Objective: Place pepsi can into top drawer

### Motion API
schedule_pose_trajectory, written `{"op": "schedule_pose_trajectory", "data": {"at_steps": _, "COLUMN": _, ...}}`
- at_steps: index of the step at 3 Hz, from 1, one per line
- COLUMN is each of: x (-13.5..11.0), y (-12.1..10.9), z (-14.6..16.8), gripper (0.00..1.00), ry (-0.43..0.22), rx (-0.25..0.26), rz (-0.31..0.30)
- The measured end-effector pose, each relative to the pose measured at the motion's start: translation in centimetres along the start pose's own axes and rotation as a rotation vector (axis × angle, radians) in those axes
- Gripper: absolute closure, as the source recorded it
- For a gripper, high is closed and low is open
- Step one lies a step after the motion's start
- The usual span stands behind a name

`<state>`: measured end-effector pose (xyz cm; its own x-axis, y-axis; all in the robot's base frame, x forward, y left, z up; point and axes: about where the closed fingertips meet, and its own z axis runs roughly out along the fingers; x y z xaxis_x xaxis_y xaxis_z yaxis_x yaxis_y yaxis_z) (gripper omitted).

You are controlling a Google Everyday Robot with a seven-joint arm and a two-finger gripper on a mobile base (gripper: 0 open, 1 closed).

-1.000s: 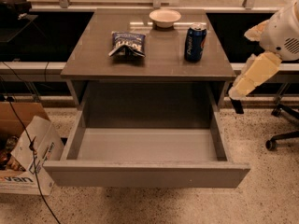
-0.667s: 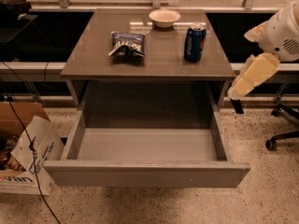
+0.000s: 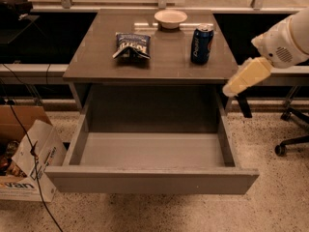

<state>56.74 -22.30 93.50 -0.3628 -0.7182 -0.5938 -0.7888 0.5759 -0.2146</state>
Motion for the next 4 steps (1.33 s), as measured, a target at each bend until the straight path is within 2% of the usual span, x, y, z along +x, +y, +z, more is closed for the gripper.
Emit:
{"op": "schedule_pose_trajectory", "data": {"at_steps": 1, "x": -0.6, "y": -3.8, "z": 3.1, "gripper": 0.00, "ry": -0.114, "rx": 0.044, "rz": 0.076}}
{"op": "schedule_pose_trajectory", "data": {"at_steps": 2, "x": -1.0, "y": -7.3, "z": 5.3, "gripper": 0.00, "ry": -0.225, "rx": 0.067, "rz": 0.142}}
{"op": "schedule_pose_trajectory", "data": {"at_steps": 3, "x": -0.7, "y": -7.1, "z": 6.2, "gripper": 0.00, "ry": -0.231, "rx": 0.052, "rz": 0.165}}
{"op": "schedule_pose_trajectory", "data": {"at_steps": 4, "x": -0.3, "y": -6.8, "z": 7.2, "gripper": 0.00, "ry": -0.260, "rx": 0.032, "rz": 0.220}}
